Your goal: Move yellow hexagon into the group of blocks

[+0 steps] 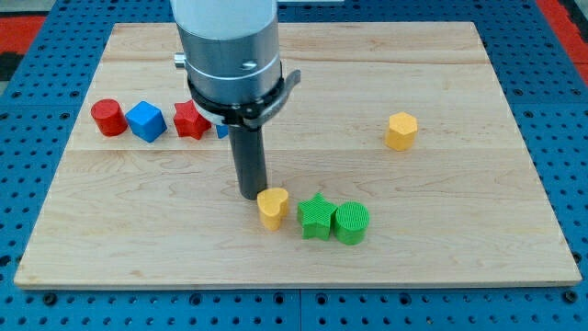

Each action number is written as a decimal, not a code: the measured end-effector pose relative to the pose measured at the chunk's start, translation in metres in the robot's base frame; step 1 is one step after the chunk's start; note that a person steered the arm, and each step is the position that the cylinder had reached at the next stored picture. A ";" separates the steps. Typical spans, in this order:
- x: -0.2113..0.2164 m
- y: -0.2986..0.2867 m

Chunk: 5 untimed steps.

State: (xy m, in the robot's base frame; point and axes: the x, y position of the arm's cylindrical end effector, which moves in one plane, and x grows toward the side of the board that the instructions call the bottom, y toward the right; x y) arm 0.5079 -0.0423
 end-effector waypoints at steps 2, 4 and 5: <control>-0.014 0.024; -0.008 0.129; -0.037 0.208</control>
State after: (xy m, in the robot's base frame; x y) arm 0.4711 0.1654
